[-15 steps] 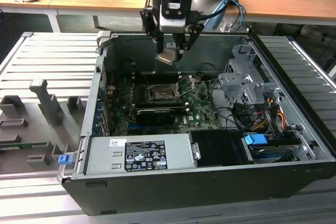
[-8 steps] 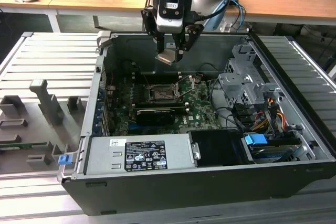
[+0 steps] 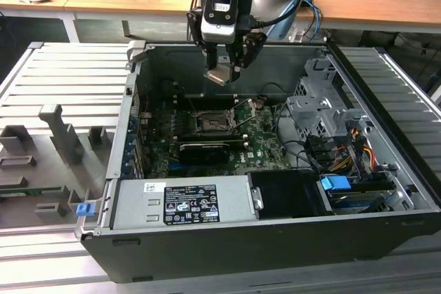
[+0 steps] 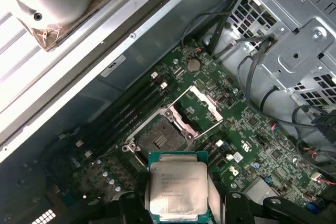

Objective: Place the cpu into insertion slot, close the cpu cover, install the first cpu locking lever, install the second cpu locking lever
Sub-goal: 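Place the cpu into insertion slot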

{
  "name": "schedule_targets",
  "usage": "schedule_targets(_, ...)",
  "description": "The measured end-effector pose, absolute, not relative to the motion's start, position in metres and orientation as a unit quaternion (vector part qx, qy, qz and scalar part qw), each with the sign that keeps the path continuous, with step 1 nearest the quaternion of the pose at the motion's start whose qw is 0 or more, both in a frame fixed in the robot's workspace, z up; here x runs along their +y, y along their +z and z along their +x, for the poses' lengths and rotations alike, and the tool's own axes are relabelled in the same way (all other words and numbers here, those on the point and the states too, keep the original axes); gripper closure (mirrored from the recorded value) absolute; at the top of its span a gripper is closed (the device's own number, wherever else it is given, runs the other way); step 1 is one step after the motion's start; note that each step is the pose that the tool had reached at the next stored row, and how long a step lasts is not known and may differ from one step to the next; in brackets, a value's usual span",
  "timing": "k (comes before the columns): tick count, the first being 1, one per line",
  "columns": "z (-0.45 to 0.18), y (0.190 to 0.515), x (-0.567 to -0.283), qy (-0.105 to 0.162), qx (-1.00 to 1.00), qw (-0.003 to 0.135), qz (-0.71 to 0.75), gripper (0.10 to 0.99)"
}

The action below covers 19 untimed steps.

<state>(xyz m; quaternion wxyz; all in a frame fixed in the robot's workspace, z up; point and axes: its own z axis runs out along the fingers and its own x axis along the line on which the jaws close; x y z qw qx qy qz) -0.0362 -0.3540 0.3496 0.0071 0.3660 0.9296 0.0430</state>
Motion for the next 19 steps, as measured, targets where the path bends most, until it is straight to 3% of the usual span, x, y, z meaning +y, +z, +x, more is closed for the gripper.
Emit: schedule_targets(19, -0.0362, 0.3433, -0.3540, 0.042, 0.889, 0.011, 0.456, 0.553)
